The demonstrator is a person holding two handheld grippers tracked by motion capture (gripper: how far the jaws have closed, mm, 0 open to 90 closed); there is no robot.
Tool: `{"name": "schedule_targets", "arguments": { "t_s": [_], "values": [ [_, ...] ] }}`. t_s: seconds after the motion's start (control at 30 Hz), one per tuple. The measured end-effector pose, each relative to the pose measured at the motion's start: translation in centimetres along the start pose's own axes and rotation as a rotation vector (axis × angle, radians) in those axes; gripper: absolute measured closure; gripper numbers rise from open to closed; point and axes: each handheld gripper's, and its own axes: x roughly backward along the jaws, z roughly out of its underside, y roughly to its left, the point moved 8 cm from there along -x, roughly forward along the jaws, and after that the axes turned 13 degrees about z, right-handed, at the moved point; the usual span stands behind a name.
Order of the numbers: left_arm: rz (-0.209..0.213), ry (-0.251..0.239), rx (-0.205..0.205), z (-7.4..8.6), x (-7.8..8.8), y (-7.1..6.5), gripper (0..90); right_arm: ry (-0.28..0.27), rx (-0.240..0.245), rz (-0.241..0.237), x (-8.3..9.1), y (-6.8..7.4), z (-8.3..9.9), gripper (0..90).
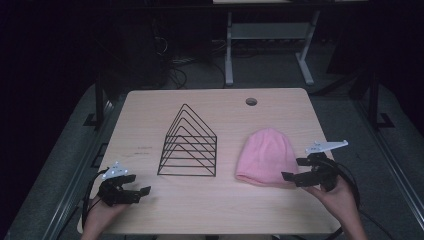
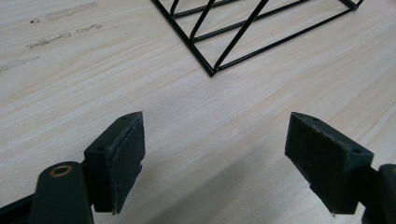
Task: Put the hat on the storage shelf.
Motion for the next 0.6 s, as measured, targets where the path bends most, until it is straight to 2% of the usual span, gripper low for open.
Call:
{"name": "schedule_targets", "arguments": {
  "t_s": [0.03, 0.37, 0.6],
  "values": [
    [0.001, 0.004, -0.011, 0.0, 0.0, 0.0, 20.2, 0.003, 0.005, -0.007, -0.3, -0.2, -0.3, 16.7],
    [0.003, 0.003, -0.009, 0.0, -0.1, -0.1, 20.2, 0.054, 0.006, -0.013, -1.2, -1.2, -1.7, 16.7],
    [0.009, 0.001, 0.005, 0.0, -0.2, 0.2, 20.2, 0.052, 0.001, -0.017, -1.6, -1.9, -2.8, 17.0]
  ]
}}
